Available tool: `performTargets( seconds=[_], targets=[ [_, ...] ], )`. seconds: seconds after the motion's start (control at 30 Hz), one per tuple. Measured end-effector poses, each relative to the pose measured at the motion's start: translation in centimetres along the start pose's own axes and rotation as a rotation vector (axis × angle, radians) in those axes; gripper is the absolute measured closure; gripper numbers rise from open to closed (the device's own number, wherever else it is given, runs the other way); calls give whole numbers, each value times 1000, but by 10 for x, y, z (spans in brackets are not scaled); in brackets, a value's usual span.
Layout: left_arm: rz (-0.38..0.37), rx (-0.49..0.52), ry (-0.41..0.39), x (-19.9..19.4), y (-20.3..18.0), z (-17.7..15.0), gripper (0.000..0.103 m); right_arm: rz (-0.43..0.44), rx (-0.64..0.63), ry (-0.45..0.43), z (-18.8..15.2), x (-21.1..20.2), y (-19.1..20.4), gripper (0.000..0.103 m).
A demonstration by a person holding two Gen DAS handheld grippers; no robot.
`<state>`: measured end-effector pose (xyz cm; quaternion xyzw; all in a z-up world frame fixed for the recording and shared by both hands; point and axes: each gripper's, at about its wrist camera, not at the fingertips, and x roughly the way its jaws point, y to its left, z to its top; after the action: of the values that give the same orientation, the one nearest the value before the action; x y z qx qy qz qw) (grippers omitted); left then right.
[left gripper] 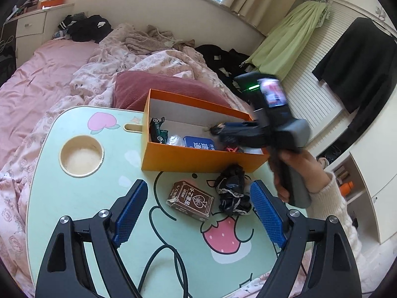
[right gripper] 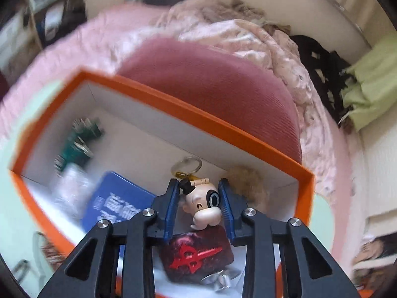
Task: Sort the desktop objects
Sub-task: 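Grasp the figurine keychain with the right gripper and place it on the table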
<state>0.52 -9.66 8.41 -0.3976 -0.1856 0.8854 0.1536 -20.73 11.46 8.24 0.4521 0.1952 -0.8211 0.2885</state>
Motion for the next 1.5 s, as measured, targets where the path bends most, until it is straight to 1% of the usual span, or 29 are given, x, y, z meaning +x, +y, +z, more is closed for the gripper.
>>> performTargets(
  seconds=[0.1, 0.17, 0.2, 0.27, 0.3, 0.37, 0.43, 0.53, 0.6, 0.67, 0.7, 0.77, 0.83, 0.87, 0.9, 0.97, 1.0, 1.03, 1.1, 1.2, 1.27, 1.33, 1.43, 1.5],
  targets=[
    [-1, -5, 2, 3, 0, 0, 18, 157, 123, -115, -4, -39, -21, 72],
    [1, -6, 11, 5, 0, 0, 18, 227, 147, -158, -11, -60, -26, 72],
    [2, -5, 13, 6, -1, 0, 18, 247, 151, -174, -15, -69, -27, 72],
    [2, -4, 15, 7, -1, -1, 18, 303, 170, -210, -29, -90, -27, 72],
    [5, -4, 18, 8, -1, 0, 18, 352, 182, -221, -39, -98, -27, 72],
    [13, -3, 19, 9, -1, 0, 18, 431, 207, -225, -57, -105, -24, 72],
    [23, -2, 20, 11, -1, 1, 18, 495, 230, -195, -80, -104, -16, 72],
    [29, 7, 22, 14, -3, 2, 18, 557, 231, -152, -96, -89, -7, 72],
    [34, 11, 23, 17, -4, 2, 18, 542, 233, -128, -102, -78, 1, 72],
    [37, 16, 28, 20, -6, 2, 18, 549, 265, -93, -105, -60, 1, 71],
    [37, 20, 31, 21, -6, 2, 18, 552, 283, -93, -108, -54, -1, 71],
    [40, 29, 38, 23, -8, 1, 18, 588, 316, -122, -115, -54, -7, 71],
    [45, 40, 46, 25, -10, 1, 18, 602, 353, -153, -120, -60, -17, 62],
    [48, 47, 50, 26, -11, 2, 18, 603, 365, -176, -122, -66, -21, 48],
    [53, 58, 57, 27, -13, 4, 18, 601, 375, -211, -126, -75, -24, 39],
    [71, 94, 65, 31, -20, 12, 18, 560, 390, -284, -137, -94, -35, 35],
    [82, 117, 62, 32, -25, 16, 18, 518, 403, -304, -143, -101, -41, 31],
    [94, 140, 62, 35, -31, 22, 18, 464, 421, -318, -150, -107, -46, 29],
    [101, 184, 87, 47, -44, 34, 18, 413, 448, -323, -163, -109, -52, 28],
    [80, 233, 183, 80, -67, 56, 18, 438, 497, -313, -183, -102, -55, 28],
    [71, 254, 251, 109, -83, 71, 19, 447, 515, -310, -190, -98, -54, 28],
    [73, 241, 310, 143, -95, 84, 19, 454, 515, -300, -192, -95, -52, 28],
    [96, 206, 362, 185, -104, 95, 19, 463, 513, -293, -196, -92, -50, 28],
    [90, 173, 398, 209, -106, 100, 19, 471, 512, -290, -200, -92, -49, 28]
  ],
)
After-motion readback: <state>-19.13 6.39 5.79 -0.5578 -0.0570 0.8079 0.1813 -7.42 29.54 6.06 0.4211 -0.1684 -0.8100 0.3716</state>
